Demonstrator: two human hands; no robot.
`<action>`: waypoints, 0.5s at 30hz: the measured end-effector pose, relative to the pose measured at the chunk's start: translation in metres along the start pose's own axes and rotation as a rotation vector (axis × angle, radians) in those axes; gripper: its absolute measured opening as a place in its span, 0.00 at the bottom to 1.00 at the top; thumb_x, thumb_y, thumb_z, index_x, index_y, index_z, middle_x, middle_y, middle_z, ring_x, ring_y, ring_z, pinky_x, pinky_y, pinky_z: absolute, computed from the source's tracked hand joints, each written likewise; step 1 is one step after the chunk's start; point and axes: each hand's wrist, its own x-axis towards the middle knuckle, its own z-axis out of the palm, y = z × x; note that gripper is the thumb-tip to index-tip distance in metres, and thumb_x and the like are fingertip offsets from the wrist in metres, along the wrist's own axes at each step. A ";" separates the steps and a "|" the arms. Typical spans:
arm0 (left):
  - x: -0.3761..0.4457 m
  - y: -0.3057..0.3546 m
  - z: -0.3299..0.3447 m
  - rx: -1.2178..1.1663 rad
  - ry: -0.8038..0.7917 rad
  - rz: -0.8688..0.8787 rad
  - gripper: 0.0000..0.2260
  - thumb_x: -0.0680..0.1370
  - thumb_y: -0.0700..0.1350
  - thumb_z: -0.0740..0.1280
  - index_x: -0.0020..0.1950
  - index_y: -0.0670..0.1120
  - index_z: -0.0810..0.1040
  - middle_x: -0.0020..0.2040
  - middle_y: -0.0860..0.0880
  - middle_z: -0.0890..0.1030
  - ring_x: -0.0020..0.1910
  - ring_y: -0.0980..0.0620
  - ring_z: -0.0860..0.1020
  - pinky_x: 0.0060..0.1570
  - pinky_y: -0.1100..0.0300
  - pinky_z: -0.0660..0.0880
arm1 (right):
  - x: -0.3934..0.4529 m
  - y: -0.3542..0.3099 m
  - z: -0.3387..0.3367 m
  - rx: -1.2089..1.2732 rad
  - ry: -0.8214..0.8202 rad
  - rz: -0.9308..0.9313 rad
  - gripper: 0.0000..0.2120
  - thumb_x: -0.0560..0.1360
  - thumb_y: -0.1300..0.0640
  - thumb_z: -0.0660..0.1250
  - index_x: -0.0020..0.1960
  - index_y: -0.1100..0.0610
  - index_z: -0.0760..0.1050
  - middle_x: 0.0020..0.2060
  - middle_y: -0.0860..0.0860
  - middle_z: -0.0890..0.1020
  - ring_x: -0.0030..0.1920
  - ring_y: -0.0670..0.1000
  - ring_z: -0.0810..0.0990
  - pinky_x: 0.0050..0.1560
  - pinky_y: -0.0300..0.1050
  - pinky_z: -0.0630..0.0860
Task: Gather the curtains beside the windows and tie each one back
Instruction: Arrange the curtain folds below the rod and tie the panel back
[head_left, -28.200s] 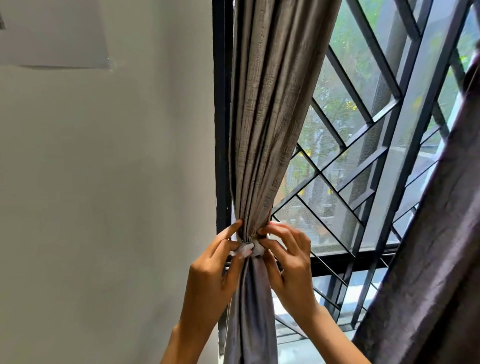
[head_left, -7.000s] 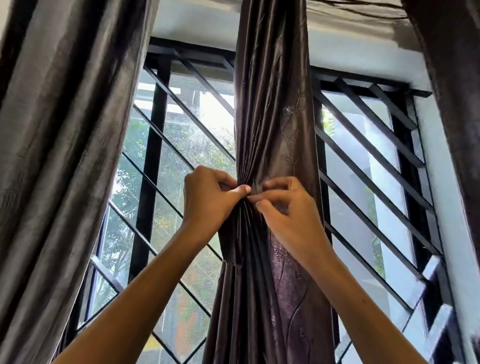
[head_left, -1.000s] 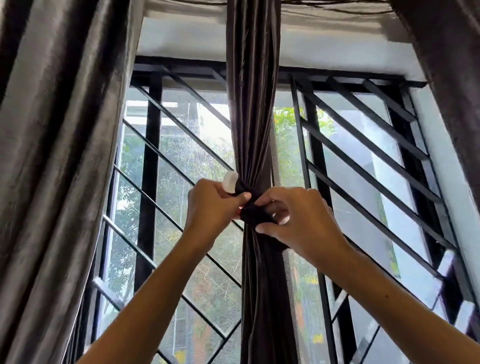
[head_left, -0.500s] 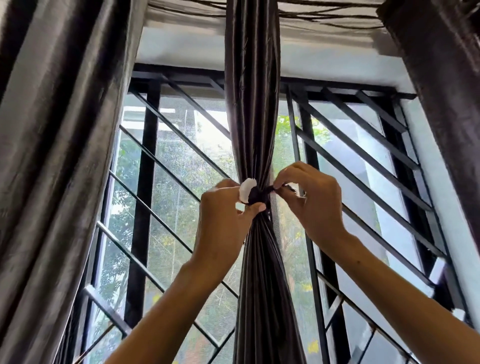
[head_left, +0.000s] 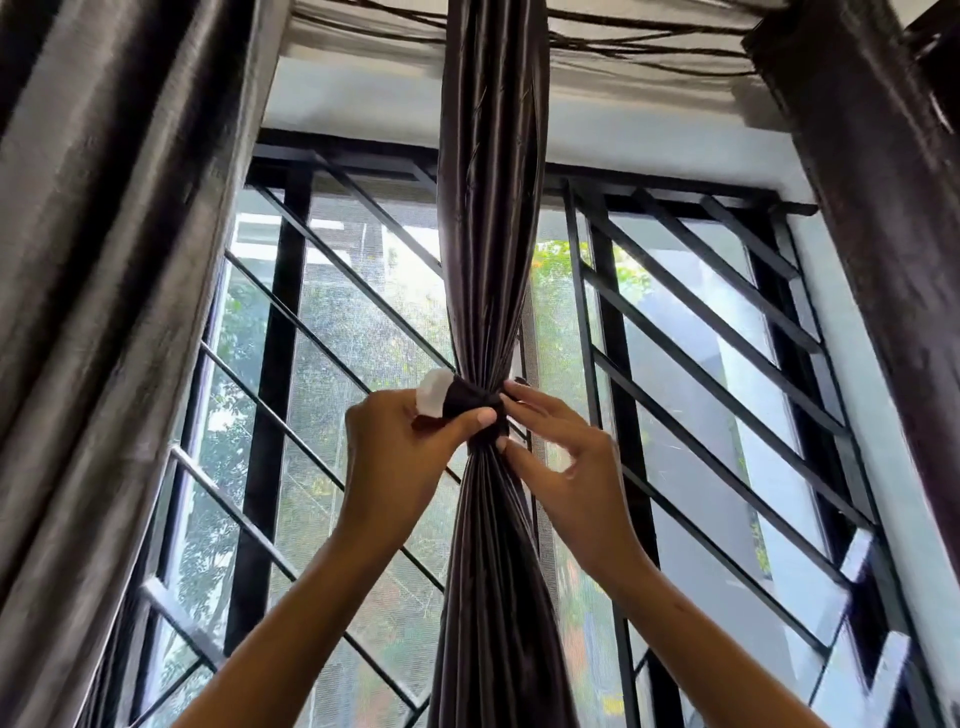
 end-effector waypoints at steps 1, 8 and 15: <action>0.000 -0.001 -0.001 -0.016 -0.012 -0.012 0.08 0.67 0.45 0.77 0.37 0.59 0.83 0.33 0.56 0.84 0.34 0.64 0.80 0.39 0.57 0.77 | 0.000 -0.001 0.001 0.007 -0.010 0.014 0.17 0.70 0.66 0.72 0.59 0.56 0.80 0.59 0.48 0.80 0.62 0.42 0.77 0.65 0.40 0.70; 0.003 -0.005 -0.003 -0.076 -0.072 -0.066 0.06 0.68 0.44 0.77 0.41 0.53 0.85 0.36 0.54 0.85 0.40 0.57 0.83 0.46 0.52 0.79 | 0.003 -0.002 0.009 -0.058 0.091 -0.029 0.10 0.71 0.69 0.71 0.50 0.59 0.81 0.45 0.48 0.85 0.49 0.43 0.83 0.53 0.39 0.78; 0.000 -0.006 -0.004 -0.131 -0.064 -0.071 0.08 0.67 0.41 0.77 0.44 0.47 0.86 0.38 0.50 0.85 0.41 0.52 0.84 0.48 0.49 0.80 | 0.000 -0.001 0.010 -0.139 0.136 -0.081 0.10 0.71 0.72 0.68 0.48 0.59 0.80 0.42 0.45 0.84 0.46 0.41 0.83 0.48 0.37 0.78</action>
